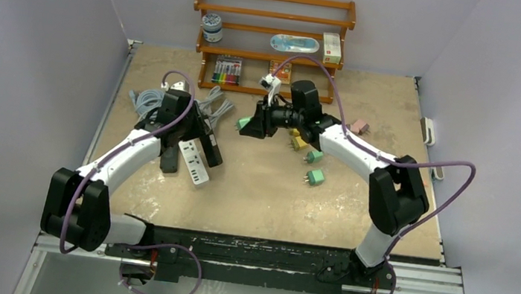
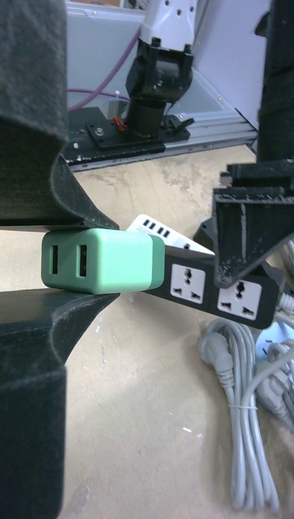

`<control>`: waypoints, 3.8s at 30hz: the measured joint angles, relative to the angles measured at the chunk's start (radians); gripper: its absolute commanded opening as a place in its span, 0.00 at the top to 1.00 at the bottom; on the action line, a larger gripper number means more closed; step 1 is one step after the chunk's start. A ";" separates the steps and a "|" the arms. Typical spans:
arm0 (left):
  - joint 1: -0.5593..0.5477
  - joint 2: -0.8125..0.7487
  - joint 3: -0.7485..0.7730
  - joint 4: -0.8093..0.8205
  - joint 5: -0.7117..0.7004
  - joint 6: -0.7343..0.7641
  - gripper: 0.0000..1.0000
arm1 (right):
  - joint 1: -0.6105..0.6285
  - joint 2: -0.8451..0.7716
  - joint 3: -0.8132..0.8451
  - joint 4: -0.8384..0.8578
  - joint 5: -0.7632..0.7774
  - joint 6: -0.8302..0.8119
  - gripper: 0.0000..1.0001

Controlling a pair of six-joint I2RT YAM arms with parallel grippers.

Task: Pull the plug off the socket

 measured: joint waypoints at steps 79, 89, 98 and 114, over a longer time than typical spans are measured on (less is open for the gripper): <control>0.013 0.122 0.055 -0.030 0.021 0.009 0.69 | -0.211 -0.316 -0.630 0.003 0.178 0.194 1.00; 0.020 0.122 0.077 -0.066 -0.002 0.029 0.57 | -0.211 -0.303 -0.644 0.011 0.177 0.208 1.00; 0.031 0.117 0.106 -0.110 -0.078 0.037 0.37 | -0.211 -0.278 -0.644 0.010 0.175 0.212 1.00; 0.047 0.032 0.132 -0.171 -0.193 0.037 0.28 | -0.211 -0.267 -0.644 0.010 0.175 0.212 1.00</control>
